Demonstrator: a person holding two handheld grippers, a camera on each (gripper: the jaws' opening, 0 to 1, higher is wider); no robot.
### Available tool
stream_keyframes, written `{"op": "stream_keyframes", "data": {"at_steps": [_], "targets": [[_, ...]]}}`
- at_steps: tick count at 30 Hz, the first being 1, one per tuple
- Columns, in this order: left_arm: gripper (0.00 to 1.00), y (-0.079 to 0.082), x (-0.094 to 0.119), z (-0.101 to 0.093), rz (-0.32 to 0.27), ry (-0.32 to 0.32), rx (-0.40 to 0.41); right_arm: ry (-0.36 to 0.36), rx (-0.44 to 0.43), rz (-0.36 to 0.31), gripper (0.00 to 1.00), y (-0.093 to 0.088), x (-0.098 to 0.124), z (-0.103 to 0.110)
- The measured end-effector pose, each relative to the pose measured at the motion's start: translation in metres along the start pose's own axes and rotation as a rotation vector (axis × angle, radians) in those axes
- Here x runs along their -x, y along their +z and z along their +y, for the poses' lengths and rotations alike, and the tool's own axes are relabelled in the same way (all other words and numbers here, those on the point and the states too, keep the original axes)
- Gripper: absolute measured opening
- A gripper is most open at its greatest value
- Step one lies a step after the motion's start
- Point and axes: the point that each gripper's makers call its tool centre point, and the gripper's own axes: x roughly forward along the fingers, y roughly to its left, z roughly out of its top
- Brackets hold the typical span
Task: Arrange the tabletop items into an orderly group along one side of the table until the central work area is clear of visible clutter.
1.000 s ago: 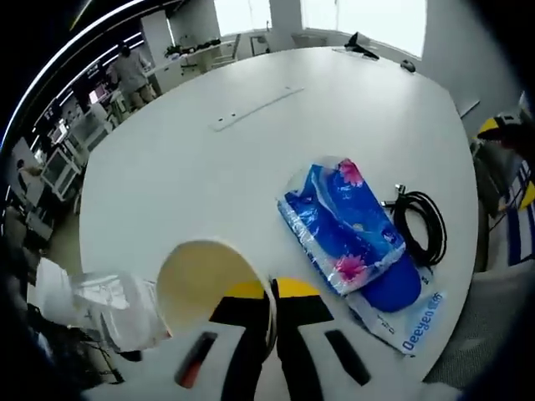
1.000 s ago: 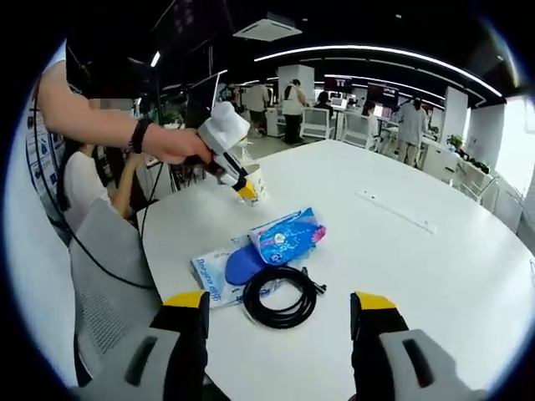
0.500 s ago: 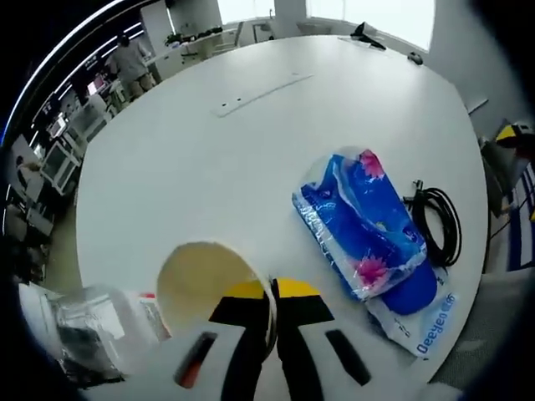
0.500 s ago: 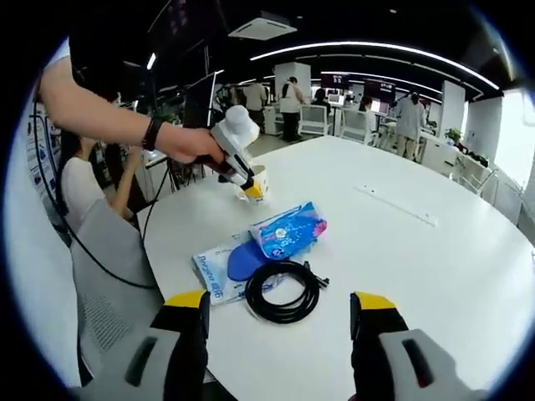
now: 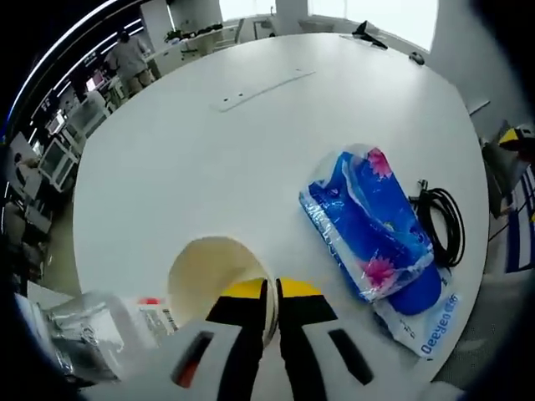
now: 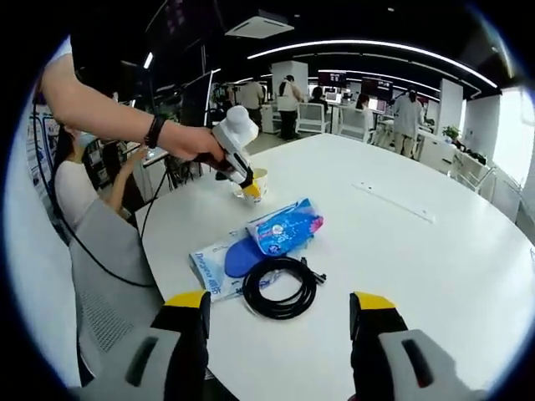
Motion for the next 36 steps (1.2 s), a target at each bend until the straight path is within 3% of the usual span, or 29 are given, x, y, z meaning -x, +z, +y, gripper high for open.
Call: {"op": "stream_keyframes", "data": {"at_steps": [16, 29, 36], "targets": [[0.08, 0.01, 0.018, 0.003, -0.087, -0.015, 0.06, 0.009, -0.003, -0.006, 0.68, 0.0, -0.004, 0.002], [0.1, 0.01, 0.034, -0.006, -0.113, -0.016, 0.028, 0.023, -0.005, -0.008, 0.68, 0.002, -0.009, 0.002], [0.13, 0.012, 0.045, -0.007, -0.148, -0.039, 0.053, 0.033, 0.001, -0.014, 0.68, 0.006, -0.013, 0.004]]}}
